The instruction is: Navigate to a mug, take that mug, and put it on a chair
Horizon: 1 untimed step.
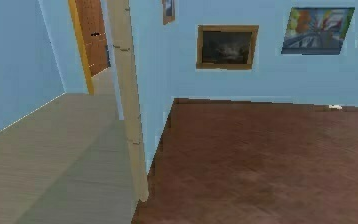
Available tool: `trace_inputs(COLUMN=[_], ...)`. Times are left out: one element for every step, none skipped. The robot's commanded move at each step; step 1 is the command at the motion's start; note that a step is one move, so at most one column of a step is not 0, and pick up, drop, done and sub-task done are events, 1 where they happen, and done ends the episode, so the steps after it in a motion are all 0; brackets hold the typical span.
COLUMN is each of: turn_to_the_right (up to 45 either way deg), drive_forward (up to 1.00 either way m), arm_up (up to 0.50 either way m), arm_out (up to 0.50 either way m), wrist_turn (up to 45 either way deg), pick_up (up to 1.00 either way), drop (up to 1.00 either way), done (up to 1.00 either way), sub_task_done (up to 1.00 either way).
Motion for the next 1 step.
trace_inputs(turn_to_the_right=[0.0], drive_forward=[0.4], arm_up=[0.0], arm_out=[0.0], wrist_turn=[0.0], pick_up=[0.0], drop=[0.0], done=[0.0], sub_task_done=[0.0])
